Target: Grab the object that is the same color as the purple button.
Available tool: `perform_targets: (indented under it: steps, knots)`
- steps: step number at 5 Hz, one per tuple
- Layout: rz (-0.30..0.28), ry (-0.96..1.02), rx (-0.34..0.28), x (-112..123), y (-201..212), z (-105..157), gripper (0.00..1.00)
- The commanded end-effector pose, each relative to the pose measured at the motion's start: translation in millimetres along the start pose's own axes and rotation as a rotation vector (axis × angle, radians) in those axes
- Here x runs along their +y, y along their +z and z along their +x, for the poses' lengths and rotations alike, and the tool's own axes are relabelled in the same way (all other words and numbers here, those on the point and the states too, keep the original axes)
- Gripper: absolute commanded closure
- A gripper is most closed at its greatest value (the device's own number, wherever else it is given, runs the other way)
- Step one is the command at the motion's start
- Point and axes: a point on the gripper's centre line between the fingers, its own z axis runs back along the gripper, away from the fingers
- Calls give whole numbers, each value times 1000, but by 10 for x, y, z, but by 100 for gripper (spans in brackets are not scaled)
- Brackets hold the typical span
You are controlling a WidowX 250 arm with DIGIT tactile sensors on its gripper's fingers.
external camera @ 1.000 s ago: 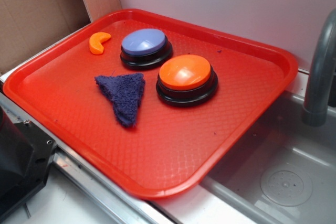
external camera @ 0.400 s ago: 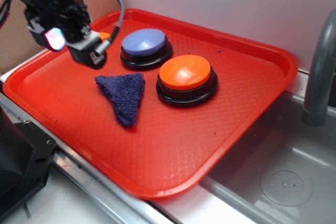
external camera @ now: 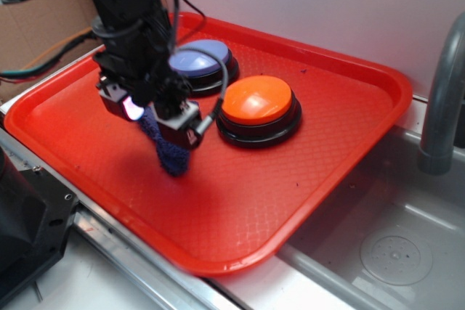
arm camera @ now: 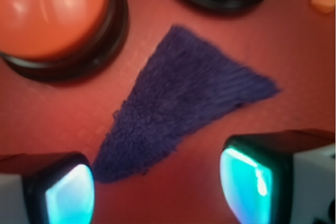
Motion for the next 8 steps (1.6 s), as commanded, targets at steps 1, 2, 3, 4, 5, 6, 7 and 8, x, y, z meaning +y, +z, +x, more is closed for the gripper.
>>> perform_targets:
  steps: [1, 2, 3, 4, 5, 6, 7, 8]
  knots:
    - [36, 91, 5, -2, -199, 55, 0]
    - [36, 128, 3, 40, -280, 35, 0]
    - [8, 159, -19, 88, -339, 30, 0]
    - [-11, 174, -31, 121, -357, 29, 100]
    - [-44, 181, -42, 152, -370, 26, 100]
    - [-41, 184, -50, 165, -353, 15, 100]
    - [-28, 197, -77, 232, -283, -26, 100]
    - [0, 208, -89, 265, -220, -50, 100]
